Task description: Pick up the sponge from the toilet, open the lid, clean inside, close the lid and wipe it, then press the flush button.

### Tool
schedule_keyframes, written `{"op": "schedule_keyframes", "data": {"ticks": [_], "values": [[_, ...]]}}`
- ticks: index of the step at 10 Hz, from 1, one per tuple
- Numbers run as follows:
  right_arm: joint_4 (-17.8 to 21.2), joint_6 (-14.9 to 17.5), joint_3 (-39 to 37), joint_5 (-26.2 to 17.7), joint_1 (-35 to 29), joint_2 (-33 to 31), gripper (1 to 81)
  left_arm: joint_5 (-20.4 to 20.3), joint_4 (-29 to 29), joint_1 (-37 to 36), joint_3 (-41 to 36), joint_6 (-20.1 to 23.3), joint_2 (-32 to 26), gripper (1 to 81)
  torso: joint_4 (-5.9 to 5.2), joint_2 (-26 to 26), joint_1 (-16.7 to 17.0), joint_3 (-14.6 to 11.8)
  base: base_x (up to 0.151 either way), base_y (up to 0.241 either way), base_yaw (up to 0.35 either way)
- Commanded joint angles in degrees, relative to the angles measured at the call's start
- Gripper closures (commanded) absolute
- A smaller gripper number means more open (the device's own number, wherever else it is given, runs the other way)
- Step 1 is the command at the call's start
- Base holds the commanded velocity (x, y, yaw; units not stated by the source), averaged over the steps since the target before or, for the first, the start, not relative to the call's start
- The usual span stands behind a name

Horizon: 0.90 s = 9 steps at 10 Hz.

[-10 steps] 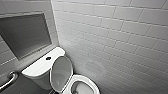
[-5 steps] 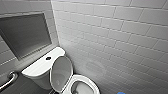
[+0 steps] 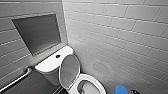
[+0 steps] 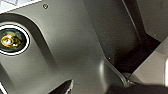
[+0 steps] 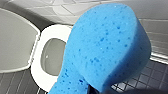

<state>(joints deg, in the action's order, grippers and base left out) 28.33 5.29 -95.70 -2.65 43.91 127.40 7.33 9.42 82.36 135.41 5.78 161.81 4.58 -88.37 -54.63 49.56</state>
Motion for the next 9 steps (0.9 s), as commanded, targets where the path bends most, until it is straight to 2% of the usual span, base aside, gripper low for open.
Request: {"op": "schedule_keyframes", "data": {"ticks": [1, 3, 4, 6, 7, 8, 9], "values": [[1.0, -0.1, 0.3, -4.0, -9.9, -1.9, 81.1, 4.1, -0.6, -0.9, -0.7, 0.0, -0.3, 1.0, -5.45, 0.0, 0.0, 0.0, 0.0, 0.0, 0.0], [1.0, -0.1, -0.8, -5.9, -13.0, 0.2, 81.1, 4.2, -0.7, -0.9, -0.7, 0.0, -0.3, 1.0, -9.59, 0.0, 0.0, 0.0, 0.0, 0.0, 0.0], [0.9, -0.1, -2.5, -6.5, -14.2, 2.0, 81.1, 4.2, -0.7, -0.9, -0.6, 0.0, -0.3, 1.0, -9.76, 0.0, 0.0, 3.3, 0.0, 0.0, 0.0], [0.6, -0.1, -5.6, -7.2, -16.0, 5.3, 81.1, 4.3, -0.7, -0.9, -0.1, 0.0, 0.0, 1.0, -11.32, 0.0, 0.0, 6.2, 0.0, 0.0, 0.0], [0.5, -0.1, -6.5, -7.3, -17.0, 6.2, 81.1, 4.4, -0.8, -1.0, 0.4, 0.0, 0.3, 1.0, -9.64, 0.0, 0.0, 6.5, 0.0, 0.0, 0.0], [0.7, -0.1, -6.9, -7.8, -18.2, 6.9, 81.1, 4.4, -0.8, -0.9, 1.1, 0.0, 0.7, 1.0, -10.23, 0.1, 0.0, 4.9, 0.0, 0.0, 0.0], [0.7, -0.1, -7.4, -8.6, -19.6, 7.5, 81.1, 4.5, -0.8, -0.9, 2.0, 0.0, 1.4, 1.0, -10.53, 0.1, 0.0, 6.1, 0.0, 0.0, 0.0]]}}
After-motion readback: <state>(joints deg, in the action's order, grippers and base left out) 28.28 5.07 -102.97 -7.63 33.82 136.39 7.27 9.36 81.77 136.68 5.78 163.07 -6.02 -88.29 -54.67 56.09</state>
